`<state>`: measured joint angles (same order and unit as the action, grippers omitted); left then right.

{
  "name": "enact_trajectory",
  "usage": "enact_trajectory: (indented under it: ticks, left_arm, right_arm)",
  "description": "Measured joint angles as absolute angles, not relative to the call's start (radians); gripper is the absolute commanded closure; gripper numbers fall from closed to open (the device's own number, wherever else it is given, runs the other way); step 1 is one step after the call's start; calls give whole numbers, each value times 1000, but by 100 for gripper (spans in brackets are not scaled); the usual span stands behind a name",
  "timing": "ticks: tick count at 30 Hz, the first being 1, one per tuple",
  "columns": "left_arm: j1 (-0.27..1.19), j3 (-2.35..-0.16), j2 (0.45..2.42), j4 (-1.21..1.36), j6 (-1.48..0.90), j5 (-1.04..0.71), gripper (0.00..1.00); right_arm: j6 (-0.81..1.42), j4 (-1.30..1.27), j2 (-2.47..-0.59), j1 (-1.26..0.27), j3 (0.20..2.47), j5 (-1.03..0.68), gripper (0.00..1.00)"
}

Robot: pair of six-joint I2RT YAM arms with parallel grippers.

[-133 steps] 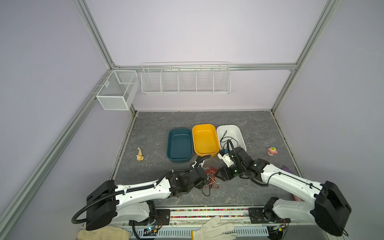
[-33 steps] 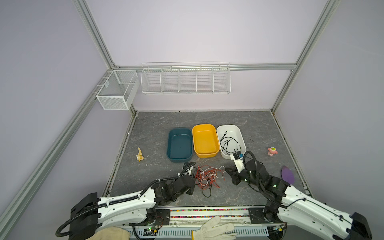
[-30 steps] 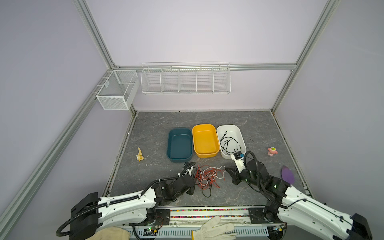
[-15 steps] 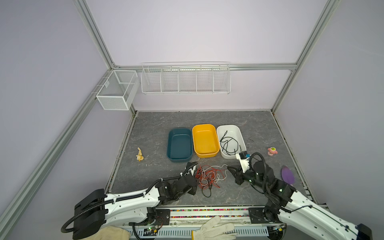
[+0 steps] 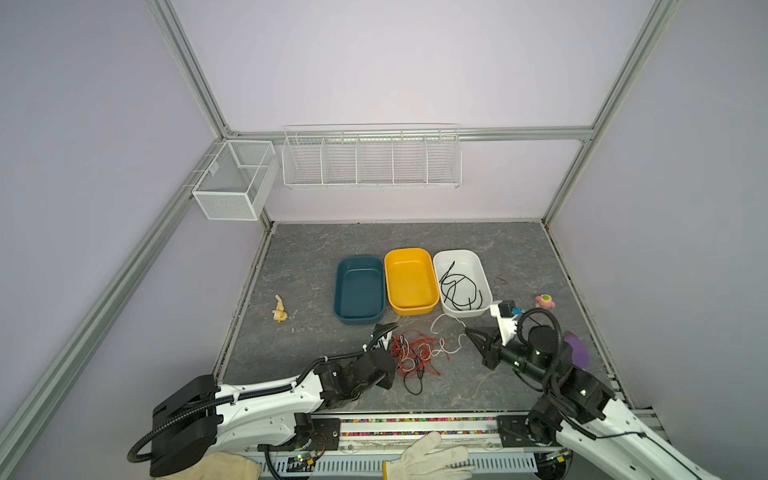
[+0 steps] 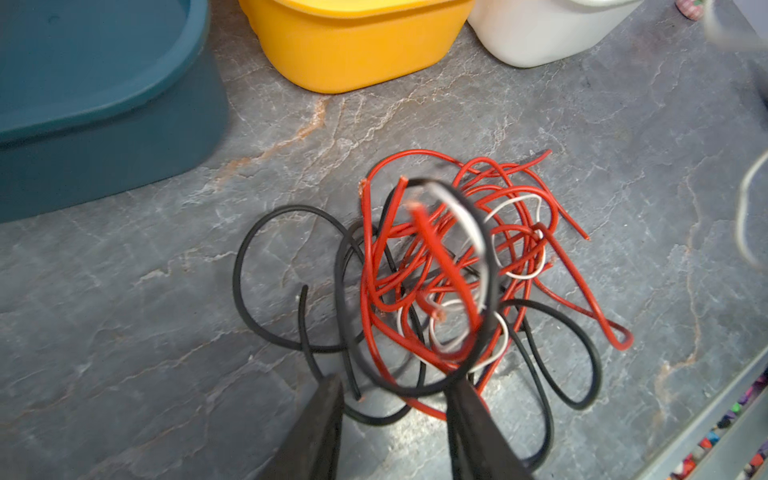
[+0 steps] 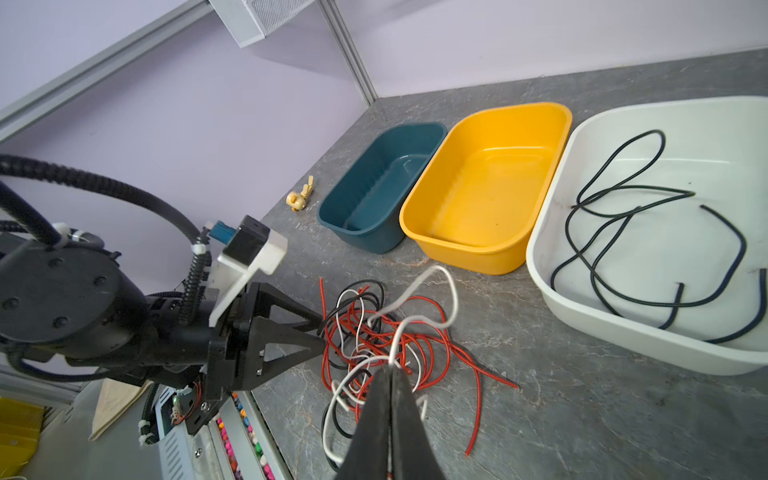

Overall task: Untangle the cables
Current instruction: 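Lift the white cable with the right gripper toward the teal tub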

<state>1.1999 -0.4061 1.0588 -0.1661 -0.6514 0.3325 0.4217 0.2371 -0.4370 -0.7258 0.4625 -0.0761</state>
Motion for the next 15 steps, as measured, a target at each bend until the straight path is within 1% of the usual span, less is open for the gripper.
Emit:
enact_trajectory:
  ticks: [6,8,10,15]
  left_arm:
    - [1192,-391,1060,-144,-654,340,58]
    - [1191,-390,1062,-144,-655,340,57]
    - [1191,-390,1060,-150,-654,343,51]
    - [1191,-396,985,-226,-643,374,32]
  right_arm:
    - [422,352,-454,-722,651,-63,94]
    - [422,384,-469,-722,699,-59,94]
    - [419,410,-503,-722,745,-57,94]
    - [411,465,-658,-722,871,-74,94]
